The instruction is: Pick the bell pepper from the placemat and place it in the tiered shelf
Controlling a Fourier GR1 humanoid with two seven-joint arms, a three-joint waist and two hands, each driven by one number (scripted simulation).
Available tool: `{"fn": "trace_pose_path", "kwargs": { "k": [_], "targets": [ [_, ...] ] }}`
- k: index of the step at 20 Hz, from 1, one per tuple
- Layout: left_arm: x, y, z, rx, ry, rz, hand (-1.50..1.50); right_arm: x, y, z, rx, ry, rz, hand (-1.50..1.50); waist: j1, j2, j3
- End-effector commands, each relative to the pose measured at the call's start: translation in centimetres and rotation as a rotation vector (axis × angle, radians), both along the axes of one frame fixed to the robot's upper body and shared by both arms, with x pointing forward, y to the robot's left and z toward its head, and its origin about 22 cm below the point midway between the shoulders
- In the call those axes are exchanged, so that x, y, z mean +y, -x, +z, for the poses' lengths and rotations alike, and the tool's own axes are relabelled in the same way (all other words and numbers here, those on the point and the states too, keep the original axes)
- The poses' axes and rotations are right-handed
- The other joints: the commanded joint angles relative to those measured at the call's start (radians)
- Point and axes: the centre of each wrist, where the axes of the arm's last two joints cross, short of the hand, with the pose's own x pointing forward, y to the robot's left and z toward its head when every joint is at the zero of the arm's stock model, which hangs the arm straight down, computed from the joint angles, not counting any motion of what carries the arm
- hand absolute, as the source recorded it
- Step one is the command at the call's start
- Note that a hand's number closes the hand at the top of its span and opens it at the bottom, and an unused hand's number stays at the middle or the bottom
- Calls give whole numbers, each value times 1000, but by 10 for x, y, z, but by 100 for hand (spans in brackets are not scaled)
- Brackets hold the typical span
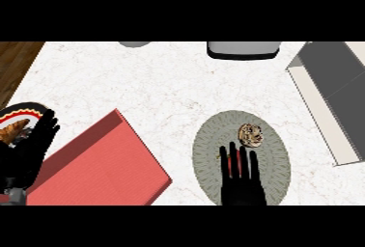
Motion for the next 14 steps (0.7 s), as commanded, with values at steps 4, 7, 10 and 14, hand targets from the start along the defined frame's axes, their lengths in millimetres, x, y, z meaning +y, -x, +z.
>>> {"fn": "trace_pose_path", "kwargs": {
  "k": [4,7,10,14],
  "targets": [
    [5,-1,-4,26,22,9,0,-1,-30,-11,22,38,-23,-150,-1,1,-1],
    [0,3,-5,26,21,-10,0,-2,-45,-9,57,64,-54,-150,0,1,-1],
    [8,1,-17,20,3,-5,0,-27,-67,-11,50,51,-59,-150,0,2,-1],
    [-7,0,-15,13,2,-3,0,-39,-45,-32,35,49,-38,-150,-3,1,-1]
  ]
}}
